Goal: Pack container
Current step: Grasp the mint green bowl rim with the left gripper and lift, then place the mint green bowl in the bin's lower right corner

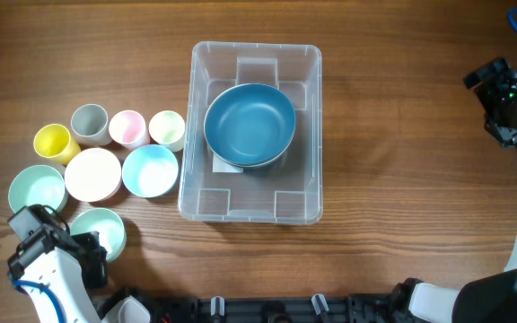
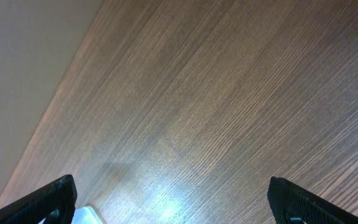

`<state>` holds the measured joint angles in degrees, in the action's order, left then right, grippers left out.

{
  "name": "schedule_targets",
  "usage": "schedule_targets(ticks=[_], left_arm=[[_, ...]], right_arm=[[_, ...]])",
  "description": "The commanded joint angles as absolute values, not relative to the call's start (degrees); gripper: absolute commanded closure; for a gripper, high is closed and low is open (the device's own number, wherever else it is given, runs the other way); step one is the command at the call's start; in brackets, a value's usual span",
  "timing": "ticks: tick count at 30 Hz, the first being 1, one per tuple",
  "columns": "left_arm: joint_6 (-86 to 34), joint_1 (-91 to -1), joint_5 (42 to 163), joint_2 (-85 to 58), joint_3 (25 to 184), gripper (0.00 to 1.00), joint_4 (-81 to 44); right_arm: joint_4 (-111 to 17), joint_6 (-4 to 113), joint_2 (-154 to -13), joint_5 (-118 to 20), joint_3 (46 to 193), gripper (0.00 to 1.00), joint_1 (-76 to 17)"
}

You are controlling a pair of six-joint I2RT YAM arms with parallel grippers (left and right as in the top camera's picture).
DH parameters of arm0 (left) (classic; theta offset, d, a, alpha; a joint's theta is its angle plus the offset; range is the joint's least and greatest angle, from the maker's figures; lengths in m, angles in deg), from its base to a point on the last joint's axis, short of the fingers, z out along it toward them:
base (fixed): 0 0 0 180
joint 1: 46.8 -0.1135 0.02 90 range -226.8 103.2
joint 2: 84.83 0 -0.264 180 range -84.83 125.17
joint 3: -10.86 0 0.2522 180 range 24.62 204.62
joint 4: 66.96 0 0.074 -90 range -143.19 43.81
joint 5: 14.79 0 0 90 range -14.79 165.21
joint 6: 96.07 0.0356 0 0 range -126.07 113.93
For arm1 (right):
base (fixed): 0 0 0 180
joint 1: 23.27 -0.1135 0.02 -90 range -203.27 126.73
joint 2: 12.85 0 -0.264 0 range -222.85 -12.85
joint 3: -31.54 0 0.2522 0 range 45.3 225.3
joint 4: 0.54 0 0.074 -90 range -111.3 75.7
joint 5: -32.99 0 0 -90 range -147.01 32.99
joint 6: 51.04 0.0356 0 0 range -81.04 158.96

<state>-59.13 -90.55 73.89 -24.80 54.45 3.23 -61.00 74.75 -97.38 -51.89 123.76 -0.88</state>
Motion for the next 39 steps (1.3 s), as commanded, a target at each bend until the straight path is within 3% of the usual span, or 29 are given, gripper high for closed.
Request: schedule_targets(ticks=[1,7,13,20,24,29,39], left_arm=[[-55.83,-90.85,75.86,-28.21,61.2,0.96,8.06],[-50.3,-90.35,77.28,-32.45,75.61,0.96,15.27],[-36.53,-81.93,95.24,-32.95,84.98,0.96,7.91],[-31.67,-52.54,97.03,-28.1,86.69,0.96,-0.14],[-31.5,-33.41,89.38,-20.8,86.69,0.96,-2.83],[-32.22,-16.23,77.12,-9.65,86.69,0.96,-6.67],[-33.9,-12.58,78.22,5.47,86.69,0.96,-9.23]], right_arm=[[-60.87,75.15,-97.97,-51.43,123.93,0.0,-0.9],[-60.87,75.17,-97.97,-51.41,123.93,0.0,-0.9],[-60.87,75.17,-97.97,-51.41,123.93,0.0,-0.9],[-60.87,75.17,-97.97,-51.41,123.93,0.0,-0.9],[-60.87,75.17,-97.97,-51.41,123.93,0.0,-0.9],[-60.87,75.17,-97.97,-51.41,123.93,0.0,-0.9],[-60.87,75.17,-97.97,-51.41,123.93,0.0,-0.9]])
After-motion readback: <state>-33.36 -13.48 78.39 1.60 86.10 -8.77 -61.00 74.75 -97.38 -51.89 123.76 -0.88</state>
